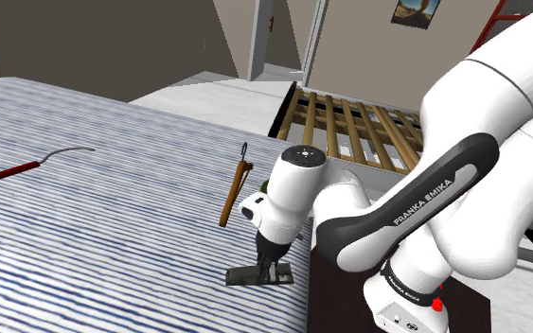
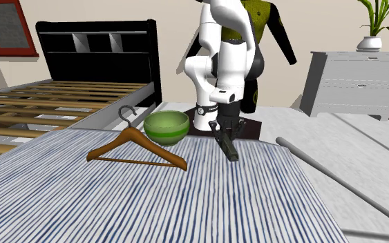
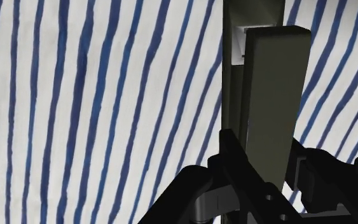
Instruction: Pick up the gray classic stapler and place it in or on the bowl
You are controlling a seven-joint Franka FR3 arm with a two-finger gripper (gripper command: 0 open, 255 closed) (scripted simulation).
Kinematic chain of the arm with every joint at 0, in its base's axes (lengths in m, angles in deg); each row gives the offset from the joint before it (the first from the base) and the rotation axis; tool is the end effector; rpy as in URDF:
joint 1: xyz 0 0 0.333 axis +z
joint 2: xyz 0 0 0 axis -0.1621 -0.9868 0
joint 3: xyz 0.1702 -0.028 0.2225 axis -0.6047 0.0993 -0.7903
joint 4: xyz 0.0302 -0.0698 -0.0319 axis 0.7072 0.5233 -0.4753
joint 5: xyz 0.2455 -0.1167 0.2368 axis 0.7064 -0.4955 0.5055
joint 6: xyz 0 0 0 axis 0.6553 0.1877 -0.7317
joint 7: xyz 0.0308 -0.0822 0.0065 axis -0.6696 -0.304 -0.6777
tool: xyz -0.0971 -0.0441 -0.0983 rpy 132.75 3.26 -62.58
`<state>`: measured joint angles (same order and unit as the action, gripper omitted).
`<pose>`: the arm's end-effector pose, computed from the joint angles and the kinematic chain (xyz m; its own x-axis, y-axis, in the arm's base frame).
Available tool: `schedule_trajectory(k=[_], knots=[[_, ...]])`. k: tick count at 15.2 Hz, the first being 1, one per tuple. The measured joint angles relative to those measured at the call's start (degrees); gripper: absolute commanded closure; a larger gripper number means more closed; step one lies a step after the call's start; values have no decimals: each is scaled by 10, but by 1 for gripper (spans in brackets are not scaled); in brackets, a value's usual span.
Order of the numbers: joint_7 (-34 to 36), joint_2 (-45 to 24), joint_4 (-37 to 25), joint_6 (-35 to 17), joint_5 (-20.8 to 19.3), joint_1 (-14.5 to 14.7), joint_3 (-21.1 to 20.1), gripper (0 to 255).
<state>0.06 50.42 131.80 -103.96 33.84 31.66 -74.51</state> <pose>0.2682 0.2569 0.2274 0.6723 0.7377 0.0608 0.7384 -0.6742 0.0149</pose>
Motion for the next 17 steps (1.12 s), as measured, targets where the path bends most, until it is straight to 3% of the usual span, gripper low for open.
schedule_trajectory(k=[17], knots=[[-23, 135, -43, 180, 25, 21, 31, 255]])
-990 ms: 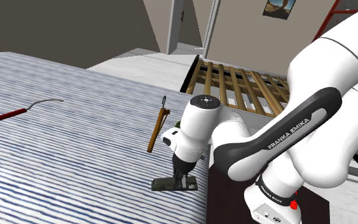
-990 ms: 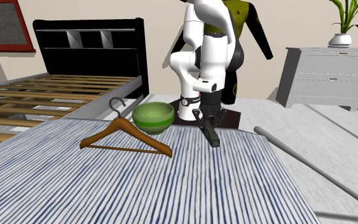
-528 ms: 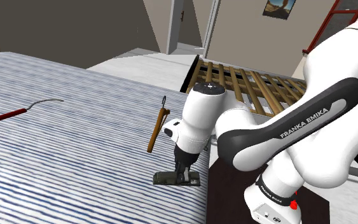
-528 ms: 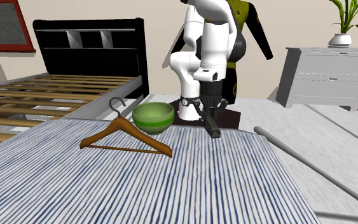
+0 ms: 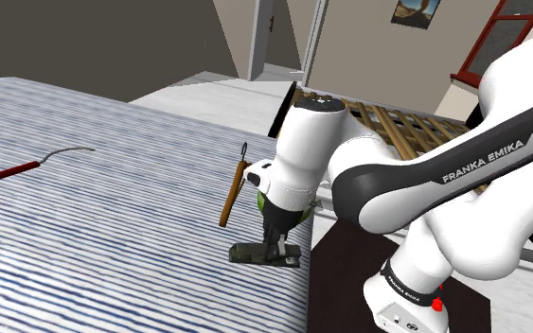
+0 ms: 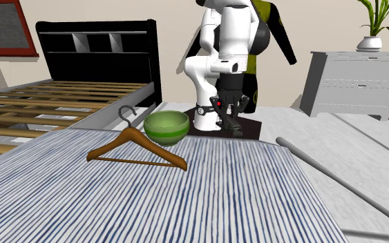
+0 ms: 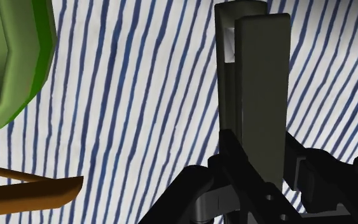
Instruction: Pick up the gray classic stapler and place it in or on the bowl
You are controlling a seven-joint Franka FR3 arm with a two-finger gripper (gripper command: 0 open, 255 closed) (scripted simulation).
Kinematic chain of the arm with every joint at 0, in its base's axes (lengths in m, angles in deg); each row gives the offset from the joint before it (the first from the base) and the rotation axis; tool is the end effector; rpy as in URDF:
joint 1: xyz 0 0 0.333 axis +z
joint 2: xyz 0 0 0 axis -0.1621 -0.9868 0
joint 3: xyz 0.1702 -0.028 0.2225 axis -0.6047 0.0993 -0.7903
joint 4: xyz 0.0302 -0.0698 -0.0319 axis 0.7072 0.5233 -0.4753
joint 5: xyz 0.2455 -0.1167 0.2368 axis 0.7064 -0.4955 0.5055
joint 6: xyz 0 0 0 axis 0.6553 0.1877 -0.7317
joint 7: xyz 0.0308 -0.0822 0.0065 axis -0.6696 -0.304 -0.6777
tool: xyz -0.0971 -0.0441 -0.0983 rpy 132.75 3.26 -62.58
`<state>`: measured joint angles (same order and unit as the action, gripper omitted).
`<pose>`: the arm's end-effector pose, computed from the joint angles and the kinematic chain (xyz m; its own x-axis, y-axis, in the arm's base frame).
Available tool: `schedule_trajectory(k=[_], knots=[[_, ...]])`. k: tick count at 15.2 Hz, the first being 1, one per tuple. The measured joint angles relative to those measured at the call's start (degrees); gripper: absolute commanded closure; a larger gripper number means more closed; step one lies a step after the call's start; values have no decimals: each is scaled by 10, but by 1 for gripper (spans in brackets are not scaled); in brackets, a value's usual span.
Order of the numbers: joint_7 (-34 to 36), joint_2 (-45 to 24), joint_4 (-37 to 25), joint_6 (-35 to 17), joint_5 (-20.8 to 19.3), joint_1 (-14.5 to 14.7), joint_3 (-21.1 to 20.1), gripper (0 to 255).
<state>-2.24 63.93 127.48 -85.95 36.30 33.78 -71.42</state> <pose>0.2665 0.2560 0.3103 0.6718 0.7387 0.0545 0.7392 -0.6733 0.0133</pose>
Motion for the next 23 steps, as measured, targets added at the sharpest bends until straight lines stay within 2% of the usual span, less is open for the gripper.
schedule_trajectory(k=[14, 18, 23], knots=[[-3, 62, -66, 128, -7, 1, 21, 255], [-47, 81, -48, 132, -22, -17, 58, 255], [-120, 91, -33, 132, -54, -54, 119, 255]])
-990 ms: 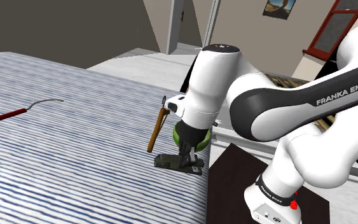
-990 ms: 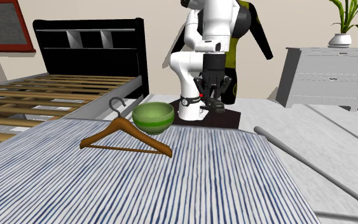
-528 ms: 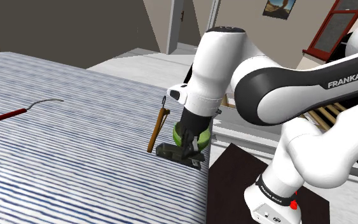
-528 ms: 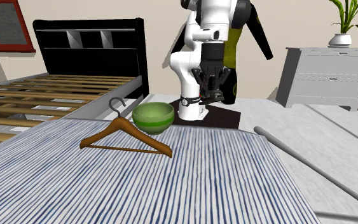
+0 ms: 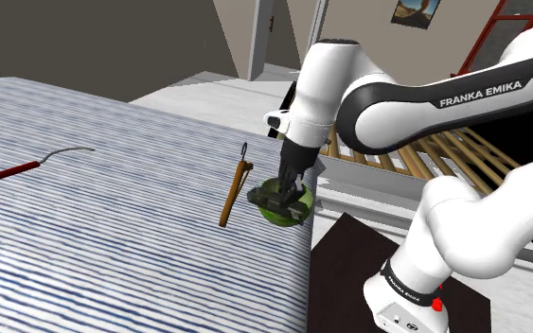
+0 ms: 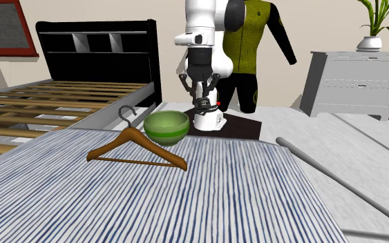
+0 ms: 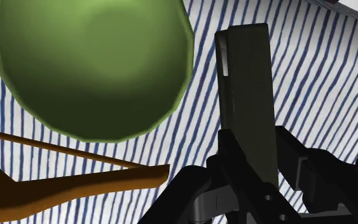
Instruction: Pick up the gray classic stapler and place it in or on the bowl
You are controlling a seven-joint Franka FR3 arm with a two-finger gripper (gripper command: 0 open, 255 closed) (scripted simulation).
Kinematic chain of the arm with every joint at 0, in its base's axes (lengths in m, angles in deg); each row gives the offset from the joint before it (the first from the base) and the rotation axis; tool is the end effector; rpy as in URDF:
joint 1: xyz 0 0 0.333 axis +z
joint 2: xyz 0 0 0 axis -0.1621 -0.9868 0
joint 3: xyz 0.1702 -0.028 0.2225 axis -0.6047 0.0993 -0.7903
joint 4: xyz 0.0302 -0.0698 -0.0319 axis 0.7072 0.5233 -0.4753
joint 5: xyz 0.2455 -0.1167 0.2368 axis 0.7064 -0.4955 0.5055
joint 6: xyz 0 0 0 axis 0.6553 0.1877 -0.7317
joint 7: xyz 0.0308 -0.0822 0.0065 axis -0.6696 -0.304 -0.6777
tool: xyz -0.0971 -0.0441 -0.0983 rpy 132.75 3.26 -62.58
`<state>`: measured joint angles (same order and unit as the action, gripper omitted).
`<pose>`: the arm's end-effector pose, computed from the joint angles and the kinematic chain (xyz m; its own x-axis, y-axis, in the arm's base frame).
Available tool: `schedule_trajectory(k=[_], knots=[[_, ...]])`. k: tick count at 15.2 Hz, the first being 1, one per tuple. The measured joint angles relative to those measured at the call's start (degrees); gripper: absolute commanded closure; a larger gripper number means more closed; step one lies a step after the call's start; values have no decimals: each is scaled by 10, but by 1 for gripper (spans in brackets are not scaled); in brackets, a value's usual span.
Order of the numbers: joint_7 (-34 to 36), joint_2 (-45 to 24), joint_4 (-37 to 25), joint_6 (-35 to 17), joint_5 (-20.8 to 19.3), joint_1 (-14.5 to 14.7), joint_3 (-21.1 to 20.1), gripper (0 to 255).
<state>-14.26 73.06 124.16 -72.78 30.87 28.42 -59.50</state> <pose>0.3091 0.1658 0.3781 0.6730 0.7377 0.0544 0.7382 -0.6744 0.0133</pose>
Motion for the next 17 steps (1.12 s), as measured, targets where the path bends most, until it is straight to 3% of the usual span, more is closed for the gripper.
schedule_trajectory(k=[9, 17], knots=[[-130, -34, -15, -15, -60, -70, 106, 255], [-140, -69, 22, -86, -63, -73, 114, 255]])
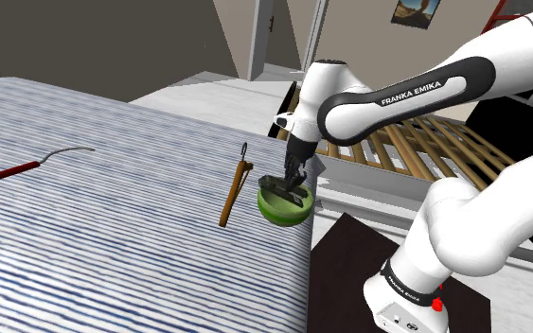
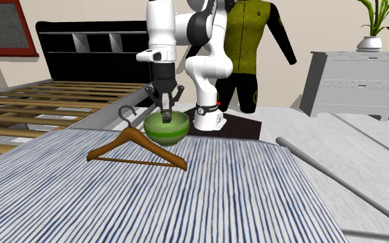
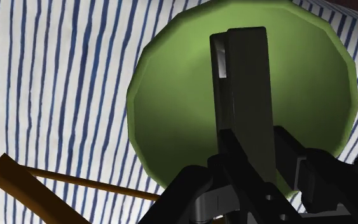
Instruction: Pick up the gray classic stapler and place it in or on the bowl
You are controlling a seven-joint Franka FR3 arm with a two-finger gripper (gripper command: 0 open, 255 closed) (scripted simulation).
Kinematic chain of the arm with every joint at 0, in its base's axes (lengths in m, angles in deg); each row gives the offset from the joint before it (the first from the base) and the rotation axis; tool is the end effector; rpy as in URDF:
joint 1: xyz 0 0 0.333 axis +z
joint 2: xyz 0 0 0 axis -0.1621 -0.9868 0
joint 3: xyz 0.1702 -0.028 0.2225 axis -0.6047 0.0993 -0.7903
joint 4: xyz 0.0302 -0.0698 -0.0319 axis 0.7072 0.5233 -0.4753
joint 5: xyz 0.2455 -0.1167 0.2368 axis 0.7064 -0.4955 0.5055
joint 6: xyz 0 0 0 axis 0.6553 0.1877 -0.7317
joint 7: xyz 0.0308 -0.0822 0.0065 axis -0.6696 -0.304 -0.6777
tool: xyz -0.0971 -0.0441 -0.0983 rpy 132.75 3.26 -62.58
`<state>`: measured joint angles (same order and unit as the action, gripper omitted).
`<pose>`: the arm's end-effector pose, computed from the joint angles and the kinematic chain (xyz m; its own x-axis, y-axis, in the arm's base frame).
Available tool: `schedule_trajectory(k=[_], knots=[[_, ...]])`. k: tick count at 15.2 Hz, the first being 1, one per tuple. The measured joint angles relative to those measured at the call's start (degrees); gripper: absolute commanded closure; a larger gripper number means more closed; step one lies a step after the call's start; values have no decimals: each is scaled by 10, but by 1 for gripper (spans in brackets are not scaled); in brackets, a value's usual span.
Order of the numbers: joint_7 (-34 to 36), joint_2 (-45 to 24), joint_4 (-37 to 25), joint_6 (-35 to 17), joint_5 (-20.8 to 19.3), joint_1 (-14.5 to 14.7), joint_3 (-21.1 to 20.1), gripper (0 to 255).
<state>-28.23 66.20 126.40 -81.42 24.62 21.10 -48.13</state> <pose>0.3593 0.0592 0.3348 0.6719 0.7387 0.0537 0.7393 -0.6733 0.0126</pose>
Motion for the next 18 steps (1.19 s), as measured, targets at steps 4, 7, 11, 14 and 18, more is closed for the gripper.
schedule_trajectory(k=[4, 7, 11, 14, 18], knots=[[-2, -16, 15, -35, 0, 0, 1, 255], [-2, -19, 16, -38, 0, 0, 2, 255], [-2, -21, 15, -41, 1, 0, 1, 0], [-3, -23, 16, -40, 0, -1, 2, 0], [-3, -4, 6, -11, -1, -2, 2, 0]])
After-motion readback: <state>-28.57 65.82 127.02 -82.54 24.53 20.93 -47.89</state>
